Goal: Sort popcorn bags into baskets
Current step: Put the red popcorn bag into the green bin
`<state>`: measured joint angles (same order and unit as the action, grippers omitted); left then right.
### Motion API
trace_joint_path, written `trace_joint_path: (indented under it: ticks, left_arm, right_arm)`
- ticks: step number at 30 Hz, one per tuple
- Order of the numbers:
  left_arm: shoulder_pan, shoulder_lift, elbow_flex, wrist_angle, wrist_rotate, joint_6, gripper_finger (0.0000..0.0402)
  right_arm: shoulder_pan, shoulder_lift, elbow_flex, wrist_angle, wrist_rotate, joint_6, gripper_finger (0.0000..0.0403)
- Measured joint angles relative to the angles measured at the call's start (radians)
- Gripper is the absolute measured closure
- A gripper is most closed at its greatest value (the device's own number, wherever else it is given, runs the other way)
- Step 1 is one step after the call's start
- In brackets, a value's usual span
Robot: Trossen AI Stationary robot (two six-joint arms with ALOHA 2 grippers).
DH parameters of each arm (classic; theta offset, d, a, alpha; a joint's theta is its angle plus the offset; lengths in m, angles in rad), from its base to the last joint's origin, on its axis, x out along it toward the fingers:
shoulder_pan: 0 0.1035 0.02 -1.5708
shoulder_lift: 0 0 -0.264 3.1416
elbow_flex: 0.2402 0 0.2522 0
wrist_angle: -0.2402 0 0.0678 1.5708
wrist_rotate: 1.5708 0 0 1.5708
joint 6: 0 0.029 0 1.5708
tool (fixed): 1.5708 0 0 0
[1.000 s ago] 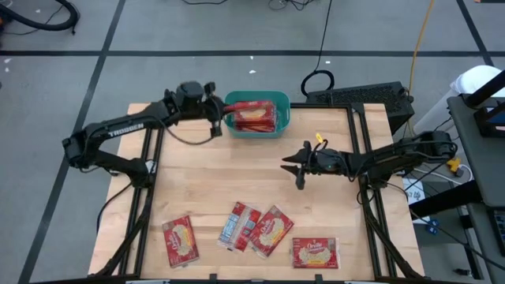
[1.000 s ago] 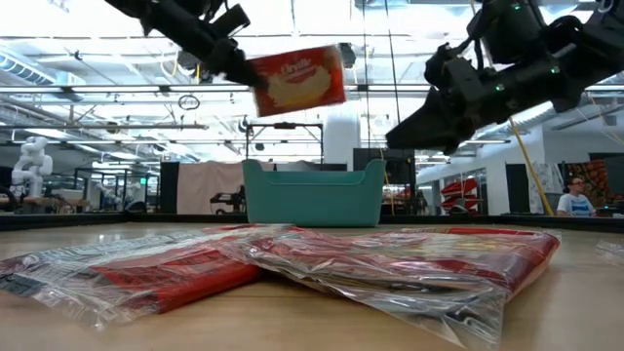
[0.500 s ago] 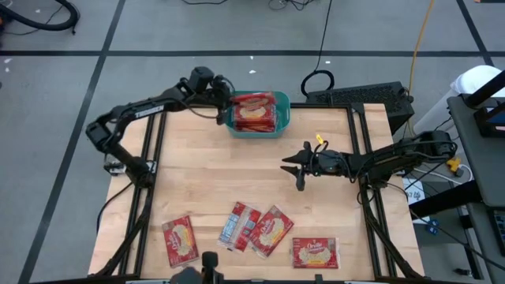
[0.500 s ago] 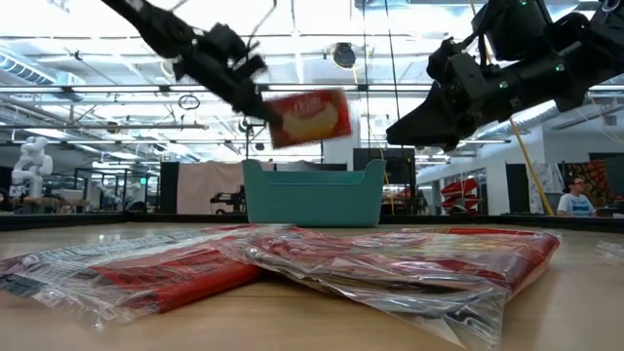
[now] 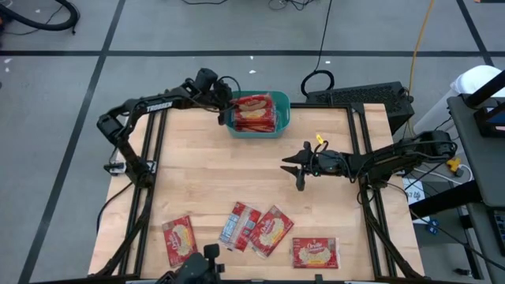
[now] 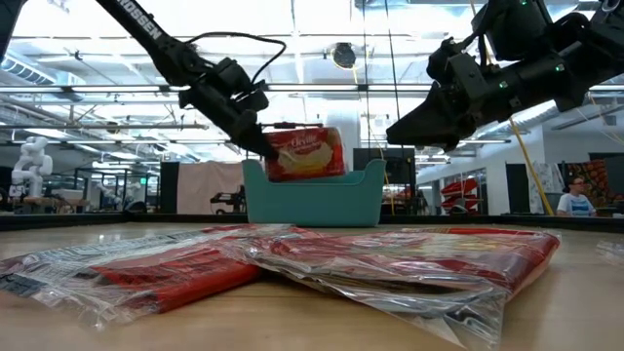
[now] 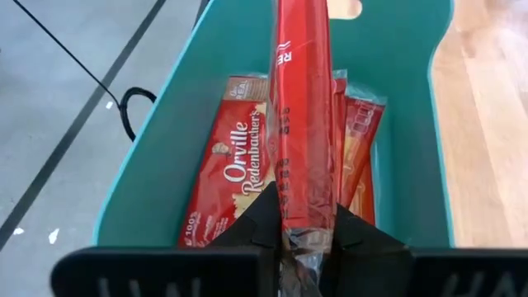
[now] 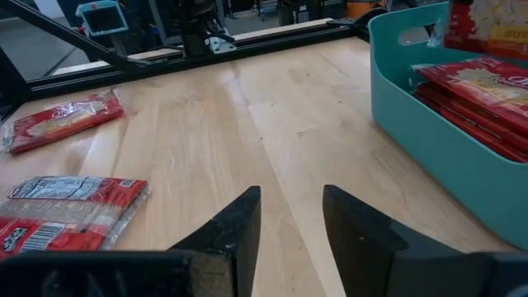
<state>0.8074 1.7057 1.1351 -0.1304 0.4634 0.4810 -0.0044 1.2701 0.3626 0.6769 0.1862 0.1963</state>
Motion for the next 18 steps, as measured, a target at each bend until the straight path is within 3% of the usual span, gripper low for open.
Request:
trace_joint_path:
  ticks: [18]
  left_arm:
    - [0.011, 0.033, 0.000, 0.018, 0.007, -0.020, 0.0363]
  right_arm:
    - [0.000, 0.000, 0.001, 0.000, 0.001, 0.000, 0.0275]
